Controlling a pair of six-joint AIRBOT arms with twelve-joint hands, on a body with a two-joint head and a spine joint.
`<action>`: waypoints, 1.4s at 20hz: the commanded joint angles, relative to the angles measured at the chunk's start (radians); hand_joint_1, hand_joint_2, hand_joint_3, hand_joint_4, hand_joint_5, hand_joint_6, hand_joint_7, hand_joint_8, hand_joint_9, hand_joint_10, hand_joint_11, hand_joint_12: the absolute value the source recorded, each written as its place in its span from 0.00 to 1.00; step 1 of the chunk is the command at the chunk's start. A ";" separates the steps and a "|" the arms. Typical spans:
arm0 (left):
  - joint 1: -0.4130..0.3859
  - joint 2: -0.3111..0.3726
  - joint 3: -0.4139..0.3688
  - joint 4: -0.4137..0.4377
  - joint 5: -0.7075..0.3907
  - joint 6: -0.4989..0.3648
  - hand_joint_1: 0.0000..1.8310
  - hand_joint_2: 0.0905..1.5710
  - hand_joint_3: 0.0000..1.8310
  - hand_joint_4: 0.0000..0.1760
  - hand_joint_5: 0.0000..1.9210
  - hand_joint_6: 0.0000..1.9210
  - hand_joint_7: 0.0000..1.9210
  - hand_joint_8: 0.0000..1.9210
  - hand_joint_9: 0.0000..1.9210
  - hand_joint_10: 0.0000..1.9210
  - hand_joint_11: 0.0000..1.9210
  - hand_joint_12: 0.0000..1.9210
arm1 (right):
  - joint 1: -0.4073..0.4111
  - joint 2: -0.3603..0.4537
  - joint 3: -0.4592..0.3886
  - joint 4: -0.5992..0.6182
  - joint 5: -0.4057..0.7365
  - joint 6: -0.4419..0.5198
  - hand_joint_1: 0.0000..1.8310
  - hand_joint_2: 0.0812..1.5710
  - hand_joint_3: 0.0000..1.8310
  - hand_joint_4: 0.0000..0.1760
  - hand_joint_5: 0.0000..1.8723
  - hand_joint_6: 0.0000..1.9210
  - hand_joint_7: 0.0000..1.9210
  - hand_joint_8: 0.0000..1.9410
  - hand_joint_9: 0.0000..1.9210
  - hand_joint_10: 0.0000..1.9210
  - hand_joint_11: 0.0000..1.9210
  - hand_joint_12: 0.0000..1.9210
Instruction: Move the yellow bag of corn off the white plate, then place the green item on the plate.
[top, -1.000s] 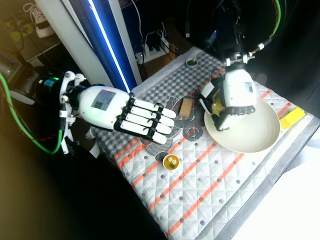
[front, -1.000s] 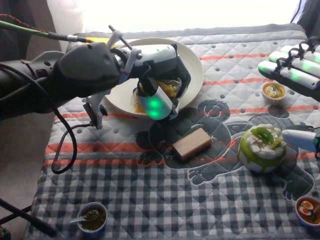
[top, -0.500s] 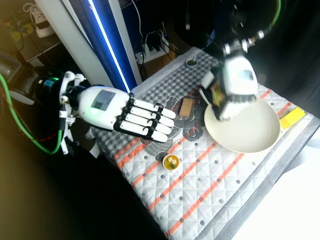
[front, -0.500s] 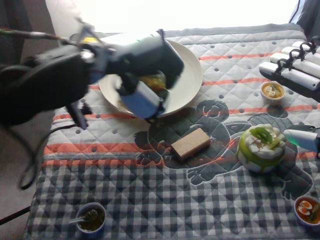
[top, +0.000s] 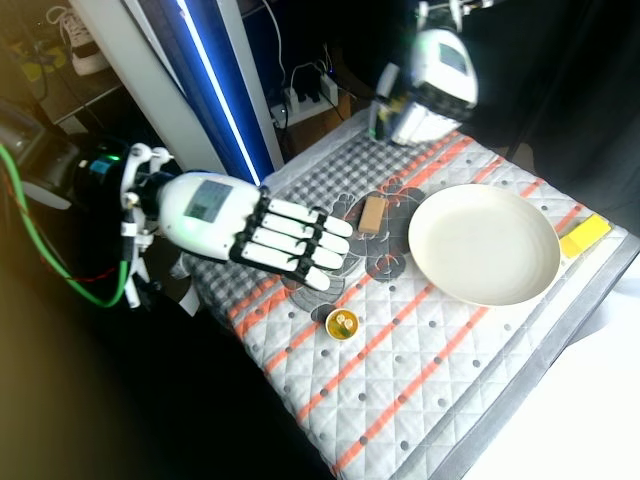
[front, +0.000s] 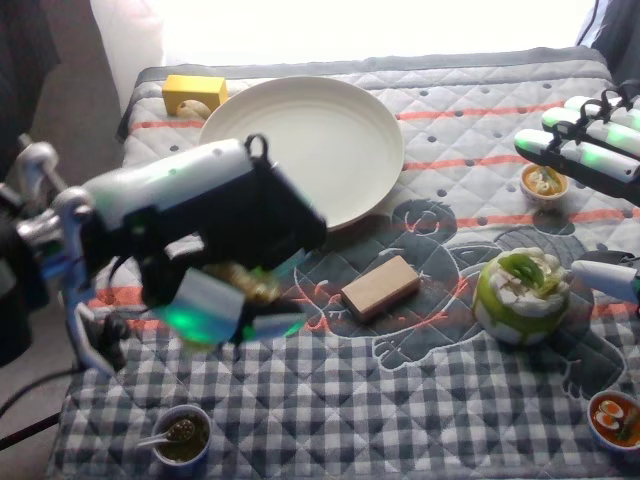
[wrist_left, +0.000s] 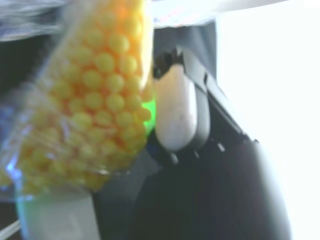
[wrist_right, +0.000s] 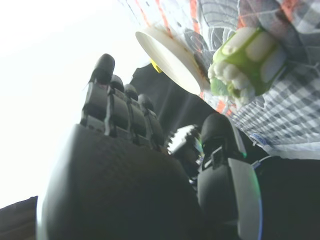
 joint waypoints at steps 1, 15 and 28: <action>0.007 0.003 -0.006 0.017 -0.144 -0.059 0.78 0.54 0.29 0.00 0.55 1.00 0.65 1.00 0.73 1.00 0.81 1.00 | 0.007 0.000 0.002 -0.008 0.121 0.005 0.21 0.84 0.00 0.22 0.00 0.00 0.00 0.00 0.00 0.00 0.00 0.11; 0.088 -0.035 -0.007 0.027 -0.136 -0.126 0.35 0.67 0.00 0.72 0.00 0.00 0.00 0.00 0.00 0.00 0.00 0.00 | 0.006 0.000 0.002 -0.006 0.121 0.011 0.23 0.84 0.00 0.13 0.00 0.00 0.00 0.00 0.00 0.00 0.00 0.18; 0.160 0.021 0.057 -0.303 -0.464 -0.126 0.32 0.71 0.00 0.31 0.00 0.00 0.00 0.00 0.00 0.00 0.00 0.00 | -0.004 -0.008 0.047 -0.225 0.103 0.335 0.27 0.73 0.00 0.45 0.00 0.00 0.00 0.00 0.00 0.00 0.00 0.25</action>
